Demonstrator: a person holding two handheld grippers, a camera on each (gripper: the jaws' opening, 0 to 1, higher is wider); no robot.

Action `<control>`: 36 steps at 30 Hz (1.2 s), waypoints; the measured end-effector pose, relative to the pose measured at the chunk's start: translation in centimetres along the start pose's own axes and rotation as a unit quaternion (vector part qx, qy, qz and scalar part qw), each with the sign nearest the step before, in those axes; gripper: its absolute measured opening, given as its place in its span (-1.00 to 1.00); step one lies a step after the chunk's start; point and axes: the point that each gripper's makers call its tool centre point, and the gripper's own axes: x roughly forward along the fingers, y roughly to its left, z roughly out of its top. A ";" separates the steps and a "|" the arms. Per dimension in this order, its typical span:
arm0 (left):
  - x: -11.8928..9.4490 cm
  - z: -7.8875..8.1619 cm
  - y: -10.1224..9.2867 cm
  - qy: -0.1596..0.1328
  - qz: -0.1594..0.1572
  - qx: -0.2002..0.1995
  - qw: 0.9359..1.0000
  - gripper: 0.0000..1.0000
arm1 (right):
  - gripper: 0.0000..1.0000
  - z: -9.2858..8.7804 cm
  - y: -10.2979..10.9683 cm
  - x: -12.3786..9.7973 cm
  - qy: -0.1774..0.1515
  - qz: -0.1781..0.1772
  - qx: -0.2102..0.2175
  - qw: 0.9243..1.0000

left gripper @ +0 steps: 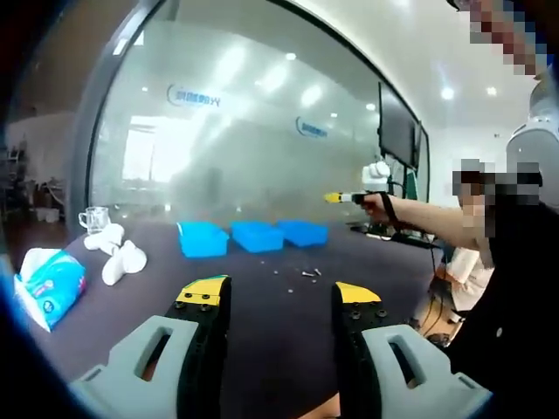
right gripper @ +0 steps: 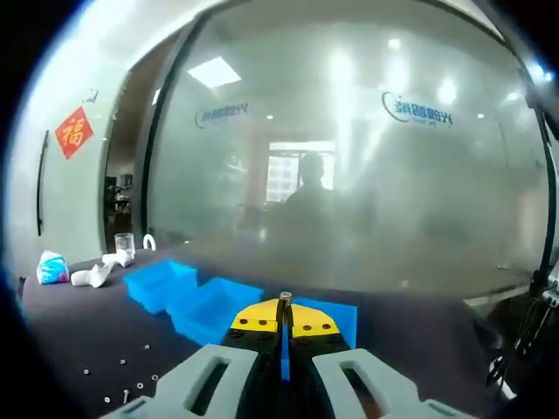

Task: Sort the screws, nuts, and washers into the corresponding bins

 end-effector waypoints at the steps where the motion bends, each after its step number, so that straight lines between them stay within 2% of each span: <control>1: 0.0 0.1 0.1 -0.001 0.001 0.000 1.000 -0.08 | -1.00 -0.1 0.0 0.6 0.004 -0.004 -0.003 1.000; 4: 0.0 0.3 0.5 -0.002 0.003 0.001 1.000 -0.08 | -1.00 -0.4 -0.2 2.1 0.014 -0.012 -0.009 1.000; 6: 0.0 0.5 0.6 -0.003 0.004 0.002 1.000 -0.08 | -1.00 -0.8 -0.4 3.1 0.027 -0.018 -0.029 0.999; 13: -0.5 1.0 1.2 -0.009 0.012 0.002 1.000 -0.08 | -1.00 -1.8 -0.6 5.5 0.050 -0.017 -0.026 0.998; 21: -0.9 0.9 0.9 -0.008 0.016 0.002 1.000 -0.08 | -1.00 -2.6 -0.7 5.8 0.052 -0.009 -0.020 0.998; 25: -0.9 0.9 0.5 -0.009 0.014 0.003 1.000 -0.08 | -0.99 -2.2 -1.1 5.7 0.035 -0.012 -0.054 0.998; 30: -0.8 0.8 -0.1 -0.008 0.011 0.004 1.000 -0.08 | -0.64 -2.1 -0.8 5.3 0.023 0.002 -0.066 0.998; 36: -0.8 0.9 -0.5 -0.009 0.010 0.005 1.000 -0.08 | -0.56 -1.9 -1.3 4.6 0.012 0.000 -0.043 0.999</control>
